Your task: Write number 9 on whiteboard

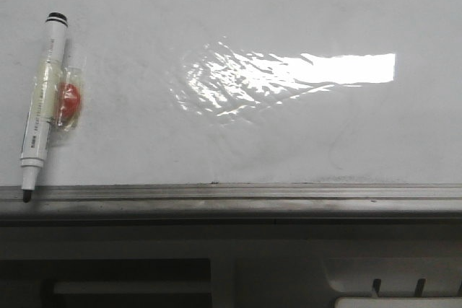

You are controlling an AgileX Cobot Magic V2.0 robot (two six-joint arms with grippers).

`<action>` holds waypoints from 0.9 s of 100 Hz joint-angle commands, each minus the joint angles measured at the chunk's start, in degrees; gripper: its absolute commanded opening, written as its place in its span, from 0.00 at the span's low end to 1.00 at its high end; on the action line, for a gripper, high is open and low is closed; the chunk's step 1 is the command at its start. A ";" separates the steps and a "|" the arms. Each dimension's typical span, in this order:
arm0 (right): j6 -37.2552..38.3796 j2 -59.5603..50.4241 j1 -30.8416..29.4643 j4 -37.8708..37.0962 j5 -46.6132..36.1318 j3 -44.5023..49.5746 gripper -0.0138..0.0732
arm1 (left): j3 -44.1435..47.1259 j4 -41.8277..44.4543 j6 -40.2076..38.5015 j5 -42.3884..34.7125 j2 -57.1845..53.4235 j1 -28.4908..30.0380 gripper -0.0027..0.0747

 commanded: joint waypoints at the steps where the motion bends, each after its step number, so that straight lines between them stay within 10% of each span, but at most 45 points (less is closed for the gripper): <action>1: -0.40 -0.81 -0.34 -0.22 -1.48 1.55 0.08 | 2.32 -0.51 -0.10 -2.98 -1.51 0.16 0.01; 90: -0.40 -0.81 -0.34 3.42 -15.05 1.55 0.08 | 2.32 2.21 -0.10 -8.88 -1.51 0.16 0.01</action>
